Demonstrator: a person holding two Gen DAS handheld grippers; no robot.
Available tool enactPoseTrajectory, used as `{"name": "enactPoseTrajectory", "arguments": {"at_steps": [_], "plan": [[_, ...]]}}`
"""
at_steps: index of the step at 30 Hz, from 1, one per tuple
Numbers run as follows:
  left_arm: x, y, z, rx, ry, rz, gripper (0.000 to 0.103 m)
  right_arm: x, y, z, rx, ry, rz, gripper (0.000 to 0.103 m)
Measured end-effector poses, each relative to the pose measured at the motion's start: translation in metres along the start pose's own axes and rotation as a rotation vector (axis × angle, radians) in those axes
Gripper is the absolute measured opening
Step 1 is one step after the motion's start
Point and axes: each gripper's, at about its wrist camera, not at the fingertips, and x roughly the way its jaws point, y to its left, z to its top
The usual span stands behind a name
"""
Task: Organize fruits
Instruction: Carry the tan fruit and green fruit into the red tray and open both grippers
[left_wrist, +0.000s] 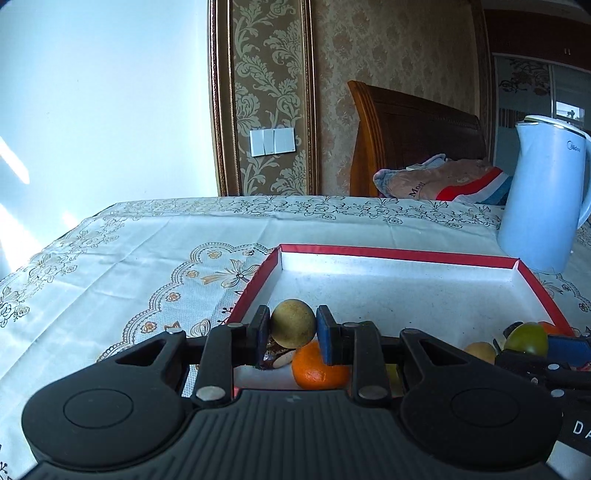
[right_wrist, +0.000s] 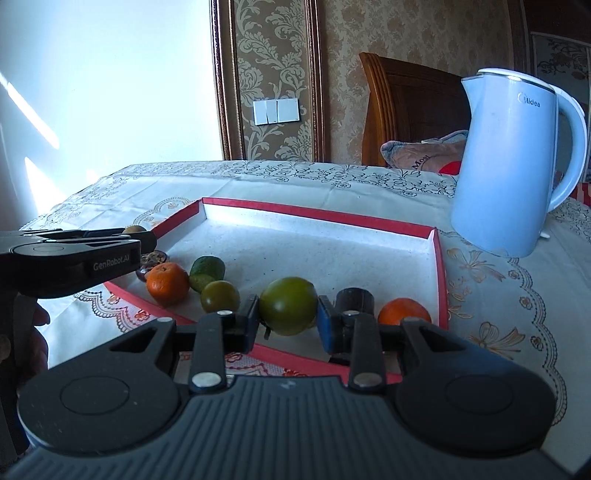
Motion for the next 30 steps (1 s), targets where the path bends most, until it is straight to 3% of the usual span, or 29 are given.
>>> {"name": "enactPoseTrajectory", "arguments": {"at_steps": [7, 20, 23, 25, 27, 30], "plan": [[0.023, -0.004, -0.003, 0.001, 0.048, -0.011, 0.027, 0.028, -0.008, 0.001, 0.014, 0.034, -0.031, 0.031], [0.038, -0.001, -0.005, -0.028, 0.059, -0.019, 0.027, 0.035, -0.004, 0.004, -0.016, 0.002, -0.071, 0.032], [0.038, 0.000, -0.005, -0.034, 0.062, -0.021, 0.027, 0.035, -0.005, 0.004, -0.007, -0.007, -0.063, 0.041], [0.037, 0.000, -0.005, -0.032, 0.059, -0.017, 0.027, 0.033, -0.006, 0.004, -0.001, -0.025, -0.071, 0.064], [0.035, 0.000, -0.005, -0.036, 0.060, -0.019, 0.027, 0.028, -0.008, 0.004, 0.009, -0.056, -0.099, 0.074], [0.032, 0.002, -0.004, -0.047, 0.059, -0.021, 0.027, 0.025, -0.012, 0.004, 0.030, -0.067, -0.090, 0.074]]}}
